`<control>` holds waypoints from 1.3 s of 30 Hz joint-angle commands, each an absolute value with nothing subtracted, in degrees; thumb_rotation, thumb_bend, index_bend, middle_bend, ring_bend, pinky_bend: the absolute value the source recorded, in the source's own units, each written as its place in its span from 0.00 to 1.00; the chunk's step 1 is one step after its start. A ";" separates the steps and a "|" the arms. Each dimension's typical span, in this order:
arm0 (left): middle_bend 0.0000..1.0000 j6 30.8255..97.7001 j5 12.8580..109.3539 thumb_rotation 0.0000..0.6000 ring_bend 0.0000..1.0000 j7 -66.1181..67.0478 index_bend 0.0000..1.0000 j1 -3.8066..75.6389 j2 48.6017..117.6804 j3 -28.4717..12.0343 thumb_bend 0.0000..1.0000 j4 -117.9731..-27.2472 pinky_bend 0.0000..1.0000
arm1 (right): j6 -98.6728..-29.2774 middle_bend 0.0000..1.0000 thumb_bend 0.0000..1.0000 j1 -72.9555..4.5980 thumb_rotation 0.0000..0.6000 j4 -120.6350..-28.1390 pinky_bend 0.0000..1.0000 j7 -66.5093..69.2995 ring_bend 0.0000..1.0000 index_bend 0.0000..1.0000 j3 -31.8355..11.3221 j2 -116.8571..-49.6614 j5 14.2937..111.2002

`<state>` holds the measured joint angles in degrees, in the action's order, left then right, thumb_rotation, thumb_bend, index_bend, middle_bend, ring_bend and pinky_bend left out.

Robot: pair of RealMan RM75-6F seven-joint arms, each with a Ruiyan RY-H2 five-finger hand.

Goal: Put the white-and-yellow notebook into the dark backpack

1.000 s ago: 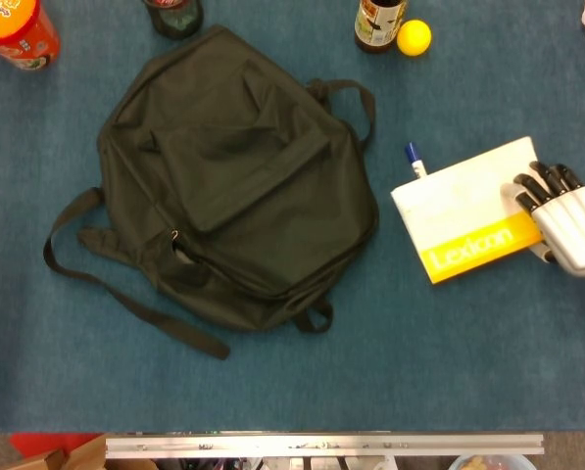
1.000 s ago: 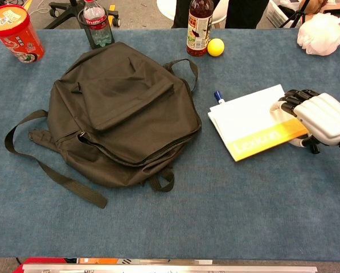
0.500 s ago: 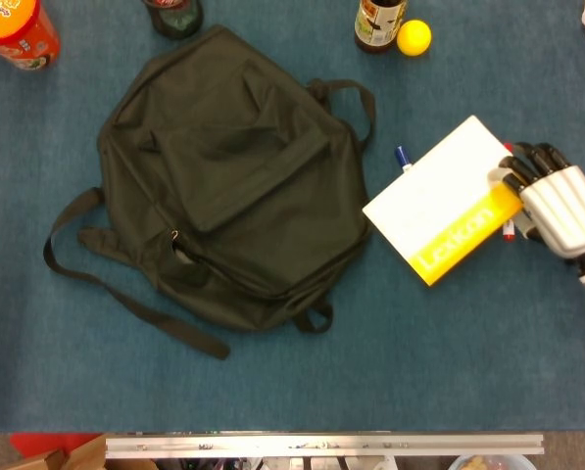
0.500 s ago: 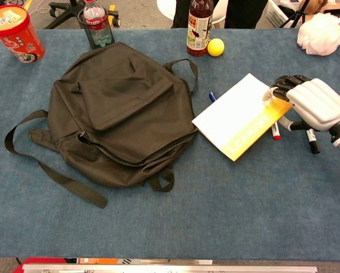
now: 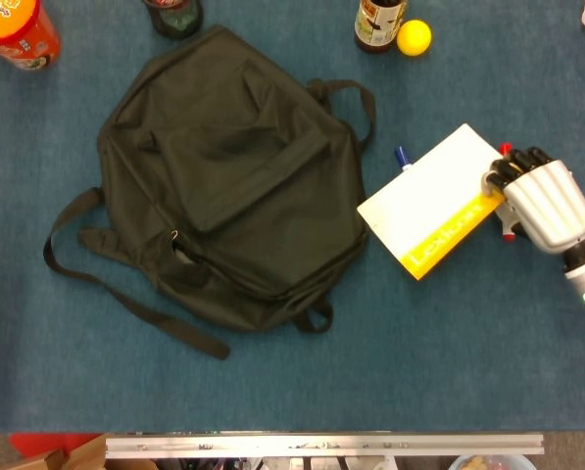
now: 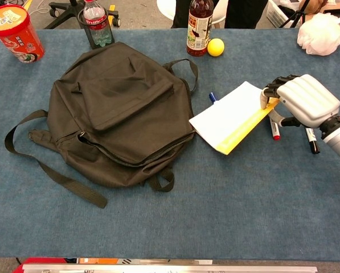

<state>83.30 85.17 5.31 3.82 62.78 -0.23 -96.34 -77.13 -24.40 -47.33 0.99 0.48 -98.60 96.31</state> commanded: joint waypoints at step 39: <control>0.17 60.84 95.79 1.00 0.19 7.00 0.17 24.77 62.02 -0.72 0.21 -99.44 0.18 | -91.96 0.77 0.36 -22.41 1.00 -63.65 0.60 -7.49 0.62 0.84 -9.58 -84.89 91.67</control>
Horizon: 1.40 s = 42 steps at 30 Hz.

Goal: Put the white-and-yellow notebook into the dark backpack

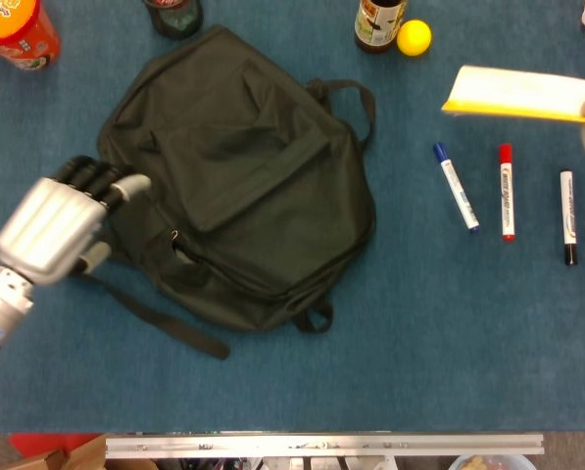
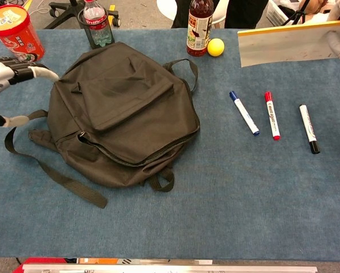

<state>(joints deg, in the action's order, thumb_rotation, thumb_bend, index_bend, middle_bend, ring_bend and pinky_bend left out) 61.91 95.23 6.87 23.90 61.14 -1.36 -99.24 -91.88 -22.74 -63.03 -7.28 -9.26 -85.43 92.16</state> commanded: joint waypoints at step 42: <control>0.11 47.73 85.37 1.00 0.14 19.44 0.06 35.32 86.27 -0.47 0.21 -90.01 0.18 | -92.92 0.77 0.35 -19.13 1.00 -63.76 0.60 -4.34 0.63 0.85 -10.13 -83.02 89.19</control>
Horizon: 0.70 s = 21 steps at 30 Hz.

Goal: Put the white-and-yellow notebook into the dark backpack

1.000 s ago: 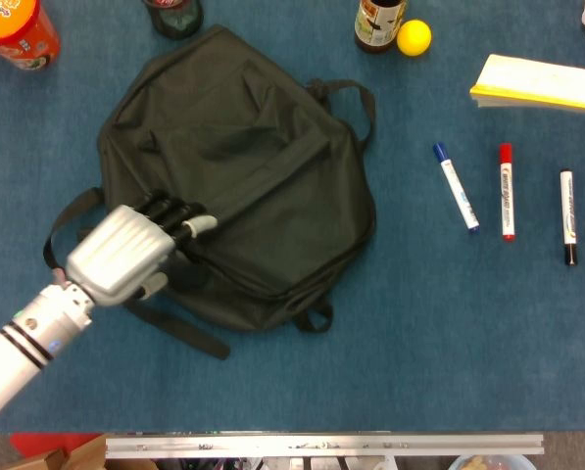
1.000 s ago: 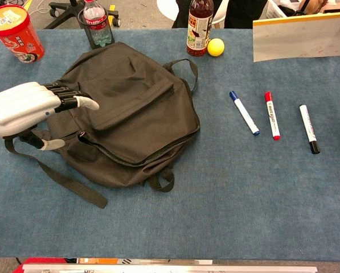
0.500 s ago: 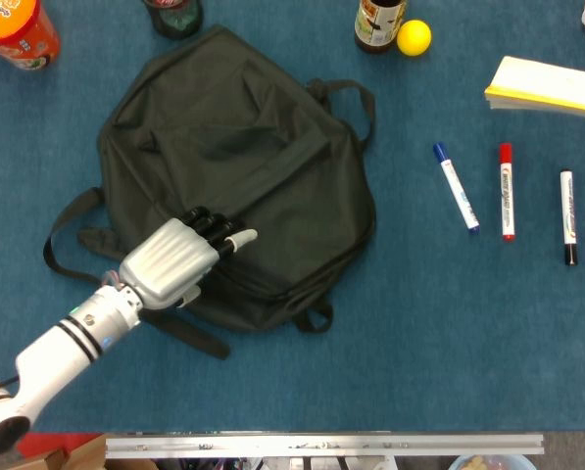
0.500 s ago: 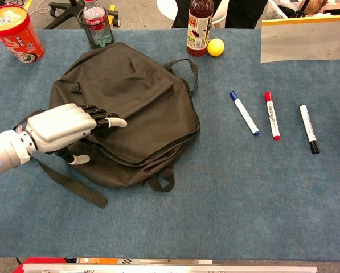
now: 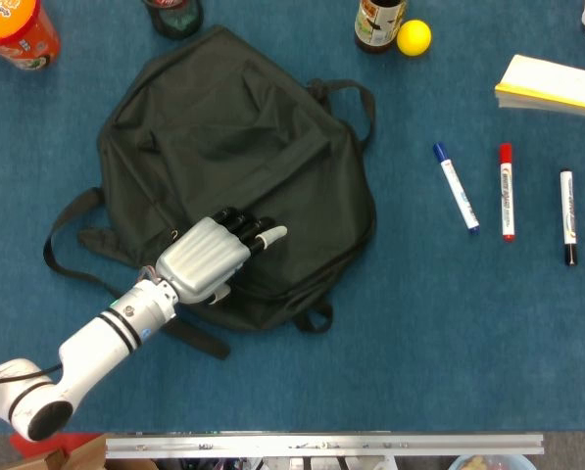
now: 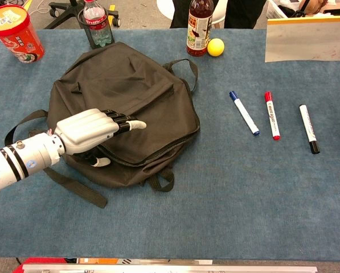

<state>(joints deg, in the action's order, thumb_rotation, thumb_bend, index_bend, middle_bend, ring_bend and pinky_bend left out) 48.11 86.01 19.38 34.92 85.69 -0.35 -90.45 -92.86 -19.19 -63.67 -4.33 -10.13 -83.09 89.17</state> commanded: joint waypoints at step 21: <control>0.41 51.19 84.17 1.00 0.46 4.88 0.43 38.26 94.53 -4.16 0.37 -82.78 0.54 | -94.02 0.78 0.36 -18.28 1.00 -64.31 0.60 -3.60 0.64 0.86 -10.85 -82.59 88.87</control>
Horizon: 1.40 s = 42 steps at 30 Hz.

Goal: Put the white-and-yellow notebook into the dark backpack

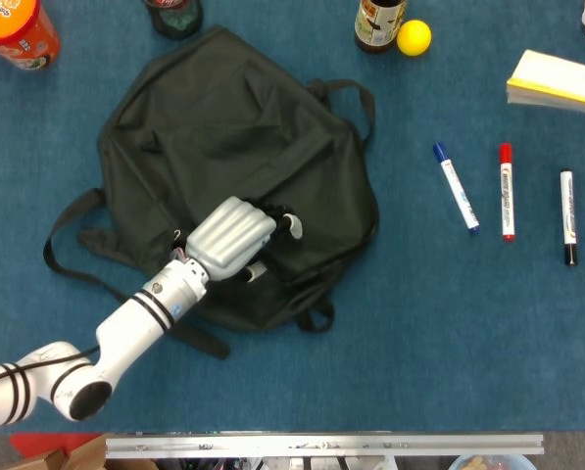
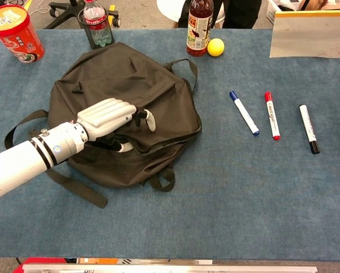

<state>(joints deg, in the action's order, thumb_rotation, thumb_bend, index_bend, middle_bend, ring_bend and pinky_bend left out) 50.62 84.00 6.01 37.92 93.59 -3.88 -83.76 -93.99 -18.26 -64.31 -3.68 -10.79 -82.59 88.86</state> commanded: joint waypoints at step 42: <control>0.65 59.62 77.89 1.00 0.65 -18.31 0.64 35.27 82.81 -10.41 0.44 -96.31 0.78 | -82.08 0.82 0.47 -19.64 1.00 -89.76 0.65 11.94 0.67 0.90 -3.31 -67.90 93.91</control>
<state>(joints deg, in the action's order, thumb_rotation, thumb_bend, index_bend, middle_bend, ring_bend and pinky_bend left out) 59.58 78.25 -17.86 35.44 83.20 -10.18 -95.85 -84.80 -18.93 -86.76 8.99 -4.62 -70.27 93.72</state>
